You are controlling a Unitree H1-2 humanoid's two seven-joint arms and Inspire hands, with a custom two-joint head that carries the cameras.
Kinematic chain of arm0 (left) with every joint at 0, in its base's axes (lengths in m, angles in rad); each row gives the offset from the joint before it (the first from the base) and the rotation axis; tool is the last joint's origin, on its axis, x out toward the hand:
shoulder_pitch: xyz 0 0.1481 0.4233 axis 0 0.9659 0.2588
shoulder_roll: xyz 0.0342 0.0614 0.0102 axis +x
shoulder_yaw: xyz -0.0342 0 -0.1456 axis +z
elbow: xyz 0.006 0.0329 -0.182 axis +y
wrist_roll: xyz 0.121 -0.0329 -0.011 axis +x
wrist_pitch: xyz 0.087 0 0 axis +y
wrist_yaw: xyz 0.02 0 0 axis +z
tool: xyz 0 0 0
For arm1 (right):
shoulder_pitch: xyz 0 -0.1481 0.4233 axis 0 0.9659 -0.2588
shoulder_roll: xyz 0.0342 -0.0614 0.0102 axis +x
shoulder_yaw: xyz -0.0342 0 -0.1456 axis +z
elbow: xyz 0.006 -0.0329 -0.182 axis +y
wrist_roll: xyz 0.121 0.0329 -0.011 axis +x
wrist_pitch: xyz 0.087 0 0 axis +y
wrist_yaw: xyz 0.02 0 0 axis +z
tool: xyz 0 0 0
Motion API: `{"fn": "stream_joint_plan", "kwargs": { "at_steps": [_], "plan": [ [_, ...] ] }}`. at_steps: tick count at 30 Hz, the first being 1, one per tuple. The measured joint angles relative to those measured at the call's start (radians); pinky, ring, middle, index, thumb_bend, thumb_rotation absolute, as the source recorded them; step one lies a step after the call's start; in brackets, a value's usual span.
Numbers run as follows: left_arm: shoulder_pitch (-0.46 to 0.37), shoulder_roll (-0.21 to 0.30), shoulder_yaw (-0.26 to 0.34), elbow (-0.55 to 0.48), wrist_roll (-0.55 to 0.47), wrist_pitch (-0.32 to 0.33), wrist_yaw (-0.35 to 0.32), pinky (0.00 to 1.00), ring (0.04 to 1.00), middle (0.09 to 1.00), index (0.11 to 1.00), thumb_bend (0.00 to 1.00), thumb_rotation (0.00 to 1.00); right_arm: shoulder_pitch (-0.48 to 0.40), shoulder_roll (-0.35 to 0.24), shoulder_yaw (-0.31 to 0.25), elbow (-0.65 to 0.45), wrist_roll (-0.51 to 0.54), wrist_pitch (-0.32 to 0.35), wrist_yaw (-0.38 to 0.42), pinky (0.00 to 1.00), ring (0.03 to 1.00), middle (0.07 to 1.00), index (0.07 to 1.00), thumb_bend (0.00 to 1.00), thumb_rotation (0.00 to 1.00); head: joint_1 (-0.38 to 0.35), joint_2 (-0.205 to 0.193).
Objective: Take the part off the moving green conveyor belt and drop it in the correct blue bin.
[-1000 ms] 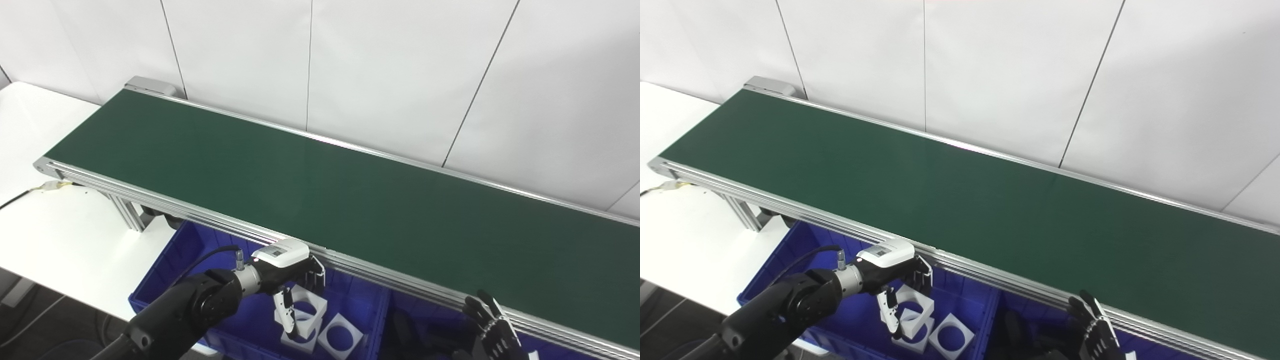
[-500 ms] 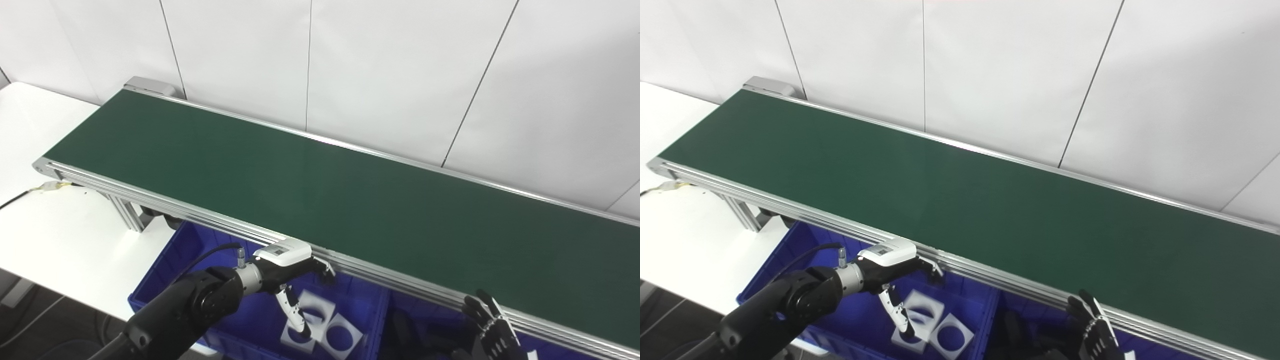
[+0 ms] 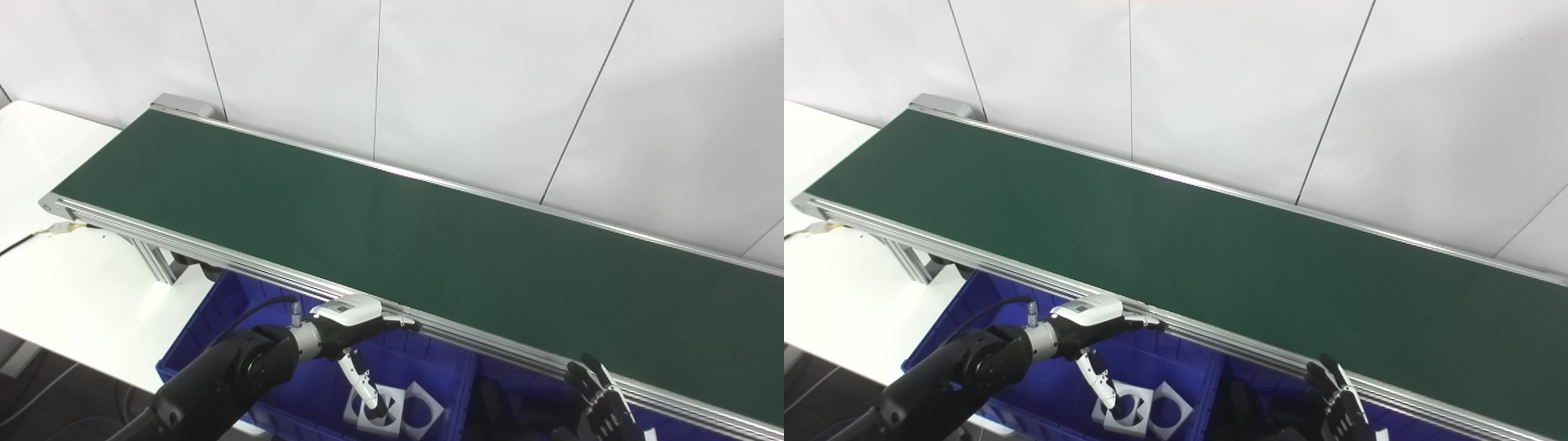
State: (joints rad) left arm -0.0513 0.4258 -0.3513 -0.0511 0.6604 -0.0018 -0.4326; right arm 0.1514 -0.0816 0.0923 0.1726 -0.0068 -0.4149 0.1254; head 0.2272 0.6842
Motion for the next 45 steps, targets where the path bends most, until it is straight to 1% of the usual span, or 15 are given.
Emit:
{"fn": "stream_joint_plan", "kwargs": {
  "at_steps": [2, 3, 6, 9, 12, 16, 20, 24, 28, 29, 33, 37, 39, 42, 45],
  "plan": [
    [0.006, -0.001, 0.013, -0.018, -0.049, 0.000, -0.002, 0.86, 0.828, 0.825, 0.847, 0.87, 0.51, 0.000, 0.001, 0.001, 0.002, 0.000, 0.000, 0.000, 0.79, 0.827, 0.838, 0.880, 0.97, 0.50, -0.015, -0.008],
    [0.014, -0.005, 0.030, -0.033, -0.093, 0.000, -0.004, 0.75, 0.786, 0.801, 0.820, 0.86, 0.53, 0.000, 0.002, 0.002, 0.002, 0.000, 0.000, 0.000, 0.79, 0.828, 0.838, 0.880, 0.97, 0.49, -0.034, -0.017],
    [0.052, -0.042, 0.090, -0.073, -0.264, -0.021, 0.006, 0.68, 0.757, 0.784, 0.804, 0.85, 0.56, 0.003, 0.003, 0.004, 0.011, 0.002, 0.000, 0.001, 0.79, 0.828, 0.841, 0.880, 0.97, 0.49, -0.065, -0.028],
    [0.086, -0.089, 0.101, -0.078, -0.388, -0.064, 0.014, 0.68, 0.760, 0.794, 0.796, 0.86, 0.66, 0.004, 0.004, 0.010, 0.022, 0.002, 0.000, 0.001, 0.78, 0.822, 0.835, 0.880, 0.97, 0.50, -0.089, -0.037],
    [0.112, -0.146, 0.105, -0.085, -0.458, -0.089, 0.027, 0.69, 0.773, 0.816, 0.806, 0.89, 0.71, 0.004, 0.004, 0.015, 0.026, -0.006, 0.000, 0.000, 0.78, 0.824, 0.836, 0.880, 0.97, 0.51, -0.143, -0.063],
    [0.115, -0.194, 0.113, -0.094, -0.528, -0.113, 0.041, 0.70, 0.786, 0.833, 0.820, 0.92, 0.72, 0.004, 0.005, 0.024, 0.034, -0.013, 0.000, -0.003, 0.78, 0.827, 0.838, 0.880, 0.96, 0.49, -0.160, -0.072],
    [0.114, -0.217, 0.109, -0.112, -0.558, -0.113, 0.044, 0.69, 0.781, 0.834, 0.827, 0.96, 0.72, 0.004, 0.009, 0.028, 0.045, -0.027, 0.000, -0.014, 0.79, 0.826, 0.836, 0.879, 0.97, 0.51, -0.210, -0.089],
    [0.116, -0.244, 0.111, -0.099, -0.575, -0.116, 0.060, 0.69, 0.778, 0.832, 0.828, 0.93, 0.70, 0.005, 0.013, 0.038, 0.058, -0.050, 0.000, -0.032, 0.78, 0.827, 0.839, 0.880, 0.96, 0.52, -0.233, -0.094],
    [0.118, -0.284, 0.124, 0.003, -0.604, -0.187, 0.092, 0.70, 0.784, 0.827, 0.823, 0.88, 0.62, 0.006, 0.020, 0.047, 0.058, -0.059, 0.000, -0.049, 0.78, 0.825, 0.841, 0.880, 0.97, 0.53, -0.299, -0.110],
    [0.119, -0.296, 0.131, 0.043, -0.606, -0.216, 0.103, 0.74, 0.820, 0.854, 0.840, 0.89, 0.62, 0.007, 0.023, 0.050, 0.059, -0.059, 0.000, -0.051, 0.77, 0.824, 0.841, 0.880, 0.95, 0.53, -0.313, -0.112],
    [0.122, -0.330, 0.157, 0.210, -0.606, -0.316, 0.148, 0.77, 0.854, 0.889, 0.866, 0.87, 0.68, 0.006, 0.035, 0.065, 0.065, -0.067, 0.000, -0.068, 0.78, 0.827, 0.843, 0.881, 0.94, 0.55, -0.367, -0.120],
    [0.123, -0.349, 0.174, 0.314, -0.607, -0.389, 0.184, 0.75, 0.818, 0.855, 0.873, 0.85, 0.71, 0.004, 0.041, 0.078, 0.085, -0.071, 0.000, -0.079, 0.79, 0.837, 0.842, 0.883, 0.96, 0.56, -0.413, -0.123],
    [0.123, -0.359, 0.184, 0.351, -0.618, -0.417, 0.191, 0.74, 0.795, 0.831, 0.867, 0.82, 0.68, 0.004, 0.043, 0.082, 0.095, -0.075, 0.000, -0.089, 0.79, 0.841, 0.845, 0.885, 0.94, 0.56, -0.413, -0.123],
    [0.123, -0.376, 0.199, 0.388, -0.649, -0.423, 0.196, 0.73, 0.780, 0.817, 0.855, 0.83, 0.66, 0.000, 0.043, 0.089, 0.101, -0.084, 0.000, -0.100, 0.79, 0.842, 0.846, 0.888, 0.95, 0.57, -0.414, -0.118],
    [0.123, -0.387, 0.210, 0.397, -0.676, -0.424, 0.195, 0.72, 0.781, 0.816, 0.854, 0.88, 0.68, -0.003, 0.044, 0.097, 0.101, -0.095, 0.000, -0.116, 0.78, 0.834, 0.846, 0.889, 0.94, 0.57, -0.427, -0.114]
  ]
}}
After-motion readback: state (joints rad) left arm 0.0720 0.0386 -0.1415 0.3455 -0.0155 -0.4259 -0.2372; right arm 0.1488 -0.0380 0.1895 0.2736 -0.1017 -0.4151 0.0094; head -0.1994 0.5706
